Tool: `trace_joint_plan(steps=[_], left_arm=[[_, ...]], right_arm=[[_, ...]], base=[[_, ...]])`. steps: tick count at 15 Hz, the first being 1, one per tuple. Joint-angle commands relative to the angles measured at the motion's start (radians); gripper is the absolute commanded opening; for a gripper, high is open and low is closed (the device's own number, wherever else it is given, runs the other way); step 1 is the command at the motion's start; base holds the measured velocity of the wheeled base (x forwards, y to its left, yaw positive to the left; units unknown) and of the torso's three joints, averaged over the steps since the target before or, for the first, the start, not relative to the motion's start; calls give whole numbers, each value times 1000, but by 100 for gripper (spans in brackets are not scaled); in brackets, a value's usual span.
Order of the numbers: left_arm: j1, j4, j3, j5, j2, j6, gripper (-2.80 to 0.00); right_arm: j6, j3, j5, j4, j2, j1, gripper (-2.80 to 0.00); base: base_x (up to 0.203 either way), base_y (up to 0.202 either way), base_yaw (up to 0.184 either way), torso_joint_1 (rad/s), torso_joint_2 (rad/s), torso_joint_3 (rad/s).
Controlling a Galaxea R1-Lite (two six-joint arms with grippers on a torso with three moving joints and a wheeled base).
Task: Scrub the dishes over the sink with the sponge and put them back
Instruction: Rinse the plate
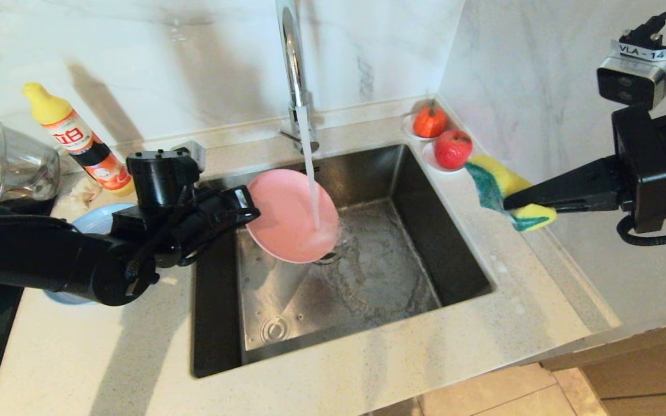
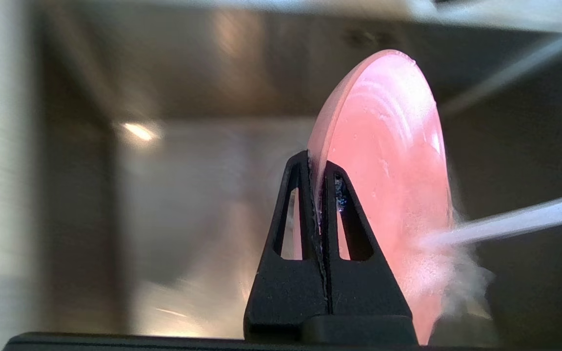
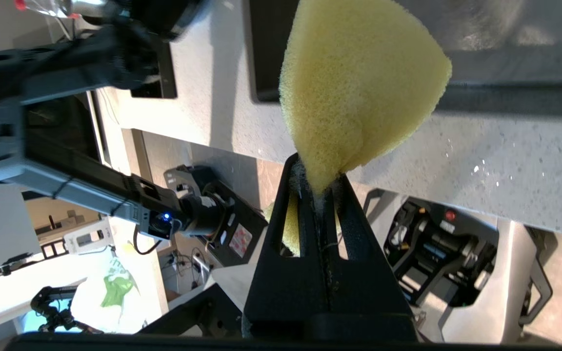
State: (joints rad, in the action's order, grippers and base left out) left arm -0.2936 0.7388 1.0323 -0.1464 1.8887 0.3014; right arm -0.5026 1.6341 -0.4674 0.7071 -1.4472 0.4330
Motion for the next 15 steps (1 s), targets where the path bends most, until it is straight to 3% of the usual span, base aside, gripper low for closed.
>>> trace_joint_plan(steps=[1,8,12,15], left_arm=[[40,77,-55,-17,-72,-99,-280],[76,272,-182,-48,-251,-390,-280],[80,455,-257,-23,-341,-632,-280],[82,467,-270,7,-399,-671,-280]], right_arm=[[-2,-37,-2,3,10,0,-280],[-3,-159,-1,-27,53,-16,-280],[-7,-215,0,-92,67,-16,-280],[-5,-210,0,-94,65,-16,-280]], base=[[0,0,0,0,0,0],[0,0,0,0,0,0],[0,0,0,0,0,0],[0,0,0,0,0,0]])
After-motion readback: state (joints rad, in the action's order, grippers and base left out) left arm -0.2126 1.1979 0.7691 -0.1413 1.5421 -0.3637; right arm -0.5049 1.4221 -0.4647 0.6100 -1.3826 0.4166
